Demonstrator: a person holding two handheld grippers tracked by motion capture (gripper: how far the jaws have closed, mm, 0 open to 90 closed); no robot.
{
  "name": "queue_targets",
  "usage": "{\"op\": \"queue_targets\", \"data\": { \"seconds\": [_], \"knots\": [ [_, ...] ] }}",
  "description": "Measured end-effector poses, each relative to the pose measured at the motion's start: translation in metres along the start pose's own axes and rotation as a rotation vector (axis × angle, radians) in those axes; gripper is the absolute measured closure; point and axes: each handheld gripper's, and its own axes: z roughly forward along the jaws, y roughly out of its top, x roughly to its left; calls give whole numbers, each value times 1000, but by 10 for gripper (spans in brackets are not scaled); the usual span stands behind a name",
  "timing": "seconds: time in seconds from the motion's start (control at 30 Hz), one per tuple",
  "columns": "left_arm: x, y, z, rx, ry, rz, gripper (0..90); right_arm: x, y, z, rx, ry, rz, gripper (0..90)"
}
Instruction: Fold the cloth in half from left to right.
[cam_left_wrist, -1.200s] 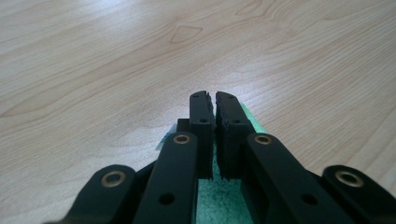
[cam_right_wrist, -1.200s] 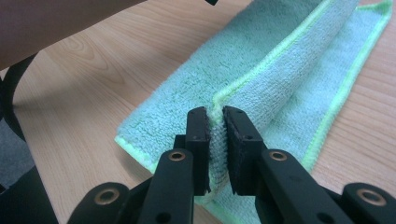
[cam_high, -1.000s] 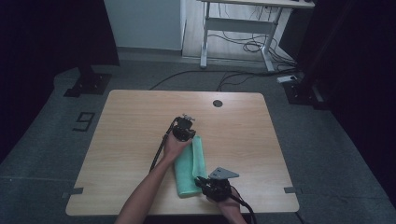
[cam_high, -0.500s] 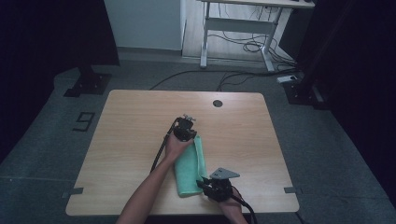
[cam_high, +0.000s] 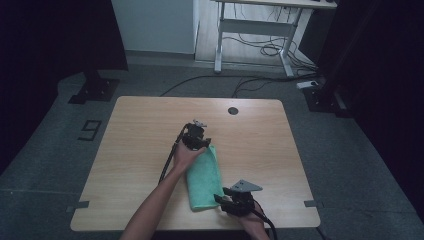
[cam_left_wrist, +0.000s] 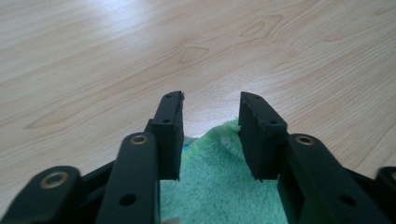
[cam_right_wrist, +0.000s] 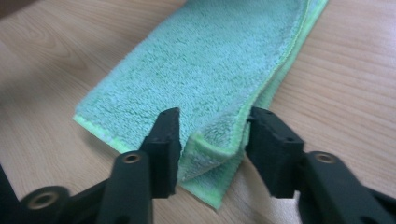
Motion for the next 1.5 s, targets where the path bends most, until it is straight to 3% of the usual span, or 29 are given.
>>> {"op": "queue_targets", "data": {
  "seconds": [0.13,0.33,0.63,0.73,1.03,1.23,1.5],
  "knots": [
    [4,-4,-5,-9,6,-5,547,1,0,1,17,-15,2,467],
    [10,-4,-9,-34,7,-24,484,4,-1,2,37,7,-15,494],
    [12,-2,-19,-48,-9,-18,421,1,-2,1,59,1,-10,460],
    [12,-2,-21,-41,-7,-11,412,2,-1,0,67,1,-27,441],
    [20,-14,-28,-2,-21,-3,406,-5,4,-7,65,-8,-9,390],
    [24,-23,-35,12,-26,15,408,-7,13,-13,25,-2,-20,392],
    [19,-31,-29,62,-29,62,406,8,28,14,30,78,-97,395]
  ]
}}
